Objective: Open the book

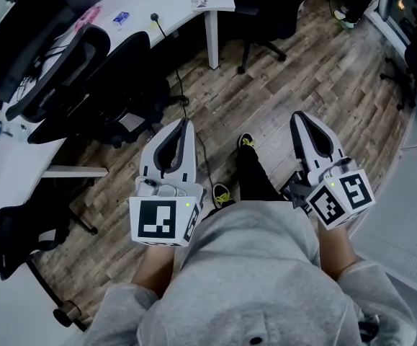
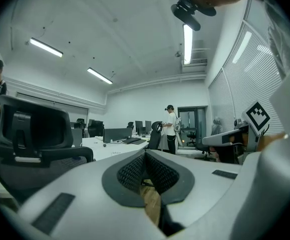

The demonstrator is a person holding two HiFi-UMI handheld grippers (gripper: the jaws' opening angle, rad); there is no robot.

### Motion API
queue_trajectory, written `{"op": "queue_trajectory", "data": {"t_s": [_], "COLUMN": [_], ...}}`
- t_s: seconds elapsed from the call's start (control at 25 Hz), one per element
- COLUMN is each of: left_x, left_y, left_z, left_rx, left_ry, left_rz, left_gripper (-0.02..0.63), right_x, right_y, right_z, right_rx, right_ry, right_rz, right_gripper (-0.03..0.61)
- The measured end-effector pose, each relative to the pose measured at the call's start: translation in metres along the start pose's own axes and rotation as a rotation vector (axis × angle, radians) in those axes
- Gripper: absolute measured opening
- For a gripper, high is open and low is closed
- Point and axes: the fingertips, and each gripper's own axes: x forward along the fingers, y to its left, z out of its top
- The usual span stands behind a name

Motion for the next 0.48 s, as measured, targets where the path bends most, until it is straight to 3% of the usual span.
{"op": "queue_trajectory", "data": {"t_s": [0.48], "left_x": [0.036], "left_y": [0.008], "left_z": [0.004], "left_rx": [0.012], "left_ry": [0.006], "left_rz": [0.006], "left_gripper": [0.011], "right_x": [0.027], "right_y": [-0.027], "right_z": [0.003], "right_rx": [0.043], "right_ry": [-0.016], "right_rz": [0.004], "right_gripper": [0.026]}}
